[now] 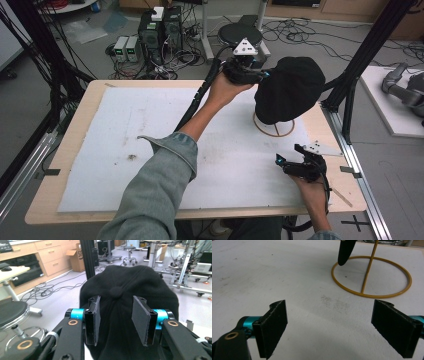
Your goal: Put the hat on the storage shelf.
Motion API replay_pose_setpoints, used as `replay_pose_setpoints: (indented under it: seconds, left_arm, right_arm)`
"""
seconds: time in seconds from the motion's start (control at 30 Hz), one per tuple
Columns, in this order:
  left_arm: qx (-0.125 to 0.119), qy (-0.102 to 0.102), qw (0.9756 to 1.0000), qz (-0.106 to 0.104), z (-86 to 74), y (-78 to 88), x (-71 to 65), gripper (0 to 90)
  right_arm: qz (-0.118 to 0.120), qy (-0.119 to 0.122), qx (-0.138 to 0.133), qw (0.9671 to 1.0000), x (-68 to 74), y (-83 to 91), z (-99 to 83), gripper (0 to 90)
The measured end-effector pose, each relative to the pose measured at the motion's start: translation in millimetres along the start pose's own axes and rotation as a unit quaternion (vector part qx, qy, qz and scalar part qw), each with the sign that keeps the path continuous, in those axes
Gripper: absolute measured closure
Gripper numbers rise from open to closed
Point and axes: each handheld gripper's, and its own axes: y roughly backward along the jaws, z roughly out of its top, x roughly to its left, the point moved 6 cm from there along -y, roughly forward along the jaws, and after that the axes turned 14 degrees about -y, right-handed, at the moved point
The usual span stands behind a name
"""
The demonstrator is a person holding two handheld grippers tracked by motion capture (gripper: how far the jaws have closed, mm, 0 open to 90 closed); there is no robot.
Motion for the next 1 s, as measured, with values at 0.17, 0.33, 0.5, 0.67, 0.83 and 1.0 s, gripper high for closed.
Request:
replay_pose_setpoints:
  seconds: [0.17,0.33,0.5,0.67,0.83,1.0]
  left_arm:
    - [0.016,-0.007,0.9997,0.02,-12.4,24.2,7.6,54.5]
    - [0.027,-0.007,0.9988,0.039,-24.8,47.5,14.0,52.6]
    - [0.048,-0.011,0.9969,0.062,-41.5,76.8,19.0,49.7]
    - [0.056,-0.007,0.9949,0.083,-56.2,105.3,21.9,46.4]
    - [0.064,-0.005,0.9926,0.103,-71.9,137.1,24.1,44.1]
    - [0.067,0.011,0.99,0.124,-87.0,165.2,26.0,41.5]
  right_arm:
    - [0.003,0.003,0.001,1.0,1.9,-3.6,1.2,13.3]
    - [0.004,0.001,0.0,1.0,2.7,-7.0,2.2,13.3]
    - [0.003,-0.001,-0.001,1.0,2.5,-9.6,3.6,13.2]
    - [0.001,-0.001,0.001,1.0,2.7,-11.5,3.2,13.3]
    - [0.003,-0.006,0.003,1.0,5.2,-14.3,2.6,13.3]
    - [0.0,-0.006,0.005,1.0,5.6,-15.2,2.3,13.2]
